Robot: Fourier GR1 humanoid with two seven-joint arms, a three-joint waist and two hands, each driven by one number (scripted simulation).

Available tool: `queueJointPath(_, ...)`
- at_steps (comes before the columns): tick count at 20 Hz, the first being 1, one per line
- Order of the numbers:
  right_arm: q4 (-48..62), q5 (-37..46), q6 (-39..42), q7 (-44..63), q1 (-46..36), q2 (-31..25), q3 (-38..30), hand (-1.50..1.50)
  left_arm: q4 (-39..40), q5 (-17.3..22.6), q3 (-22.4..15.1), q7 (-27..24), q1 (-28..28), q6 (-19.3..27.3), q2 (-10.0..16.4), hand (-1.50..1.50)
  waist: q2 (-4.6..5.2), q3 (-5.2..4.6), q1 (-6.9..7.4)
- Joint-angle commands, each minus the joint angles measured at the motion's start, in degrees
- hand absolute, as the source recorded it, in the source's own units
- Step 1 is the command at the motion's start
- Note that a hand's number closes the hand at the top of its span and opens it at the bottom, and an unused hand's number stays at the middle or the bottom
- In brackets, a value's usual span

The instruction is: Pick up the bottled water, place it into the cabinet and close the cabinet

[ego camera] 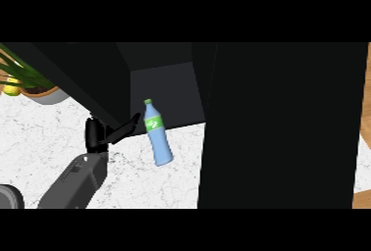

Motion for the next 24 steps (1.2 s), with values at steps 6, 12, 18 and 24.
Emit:
queueJointPath(6, 0.4, 1.3, 0.8, 0.0, 0.0, -0.9, -0.4, -1.50, -1.9, 0.8, -1.2, 2.8, -15.2, -4.4, -8.5, 1.50, -0.21, -0.71, 0.88)
queueJointPath(12, -1.1, 0.7, 1.1, 0.7, 0.8, -1.9, -1.3, -1.50, -0.4, 1.9, -0.9, 2.2, -14.3, -7.5, -11.1, 1.50, -1.02, -0.74, 2.63)
queueJointPath(18, -2.9, 0.0, 0.9, 2.2, 1.7, -2.7, -1.6, -1.50, 0.8, 3.7, -0.2, 1.3, -12.9, -14.0, -12.0, 1.50, -1.38, -0.80, 4.84)
queueJointPath(24, -6.3, -0.7, 2.2, 3.3, 3.6, -2.5, 0.0, 1.50, 1.0, 6.1, -0.4, -0.1, -9.7, -20.7, -12.1, 1.50, -1.87, -0.80, 6.28)
